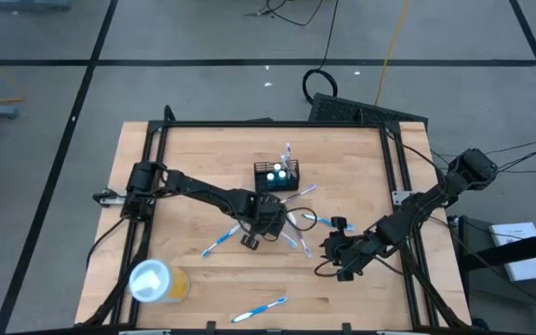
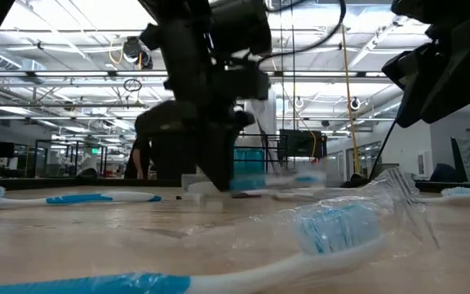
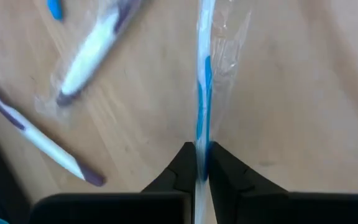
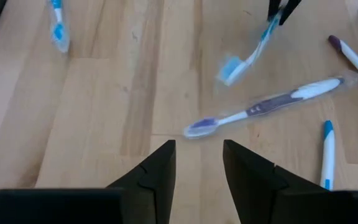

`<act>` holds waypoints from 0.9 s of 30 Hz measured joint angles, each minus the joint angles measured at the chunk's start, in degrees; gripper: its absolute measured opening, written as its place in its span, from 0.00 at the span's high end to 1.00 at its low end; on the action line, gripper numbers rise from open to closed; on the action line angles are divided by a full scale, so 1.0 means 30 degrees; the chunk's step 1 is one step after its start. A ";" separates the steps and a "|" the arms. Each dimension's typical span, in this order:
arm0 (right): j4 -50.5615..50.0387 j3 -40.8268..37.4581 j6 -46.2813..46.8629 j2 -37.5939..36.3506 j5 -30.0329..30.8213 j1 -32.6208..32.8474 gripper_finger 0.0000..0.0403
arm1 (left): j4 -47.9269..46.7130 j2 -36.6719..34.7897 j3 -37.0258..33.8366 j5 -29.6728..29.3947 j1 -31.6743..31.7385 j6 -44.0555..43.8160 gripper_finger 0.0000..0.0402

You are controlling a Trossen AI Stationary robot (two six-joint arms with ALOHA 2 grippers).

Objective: Pick & Place toothbrushing station
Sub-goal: Put the blue toothbrush into the black organizer

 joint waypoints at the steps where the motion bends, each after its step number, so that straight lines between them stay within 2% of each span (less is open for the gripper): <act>1: -0.0015 0.0006 0.0059 0.0000 0.0006 0.0082 0.68 | 0.0032 -0.0179 0.0000 -0.0026 -0.0151 -0.0191 0.95; 9: -0.0038 0.0006 0.0347 0.0000 0.0097 0.0705 0.68 | 0.1102 -0.1963 -0.0196 -0.0216 -0.1855 -0.2072 0.95; 14: -0.0026 0.0006 0.0342 0.0000 0.0669 0.1087 0.68 | 0.3229 -0.4512 -0.3009 -0.0807 -0.2781 -0.4192 0.95; 17: -0.0021 0.0006 0.0174 0.0000 0.0778 0.1176 0.68 | 0.6957 -0.6797 -0.6263 -0.1388 -0.3433 -0.5455 0.95; 21: 0.0661 -0.0001 -0.1266 0.0000 0.2555 0.1166 0.68 | 1.4845 -0.9404 -1.0647 -0.2128 -0.4128 -0.6746 0.95; 24: 0.3118 -0.0001 -0.3461 0.0002 0.3629 0.0850 0.68 | 1.9237 -1.0391 -1.3071 -0.3862 -0.4405 -0.6933 0.95; 27: 0.6478 -0.0001 -0.6019 0.0000 0.3613 0.0045 0.68 | 2.2079 -1.0589 -1.4675 -0.4886 -0.4543 -0.6968 0.95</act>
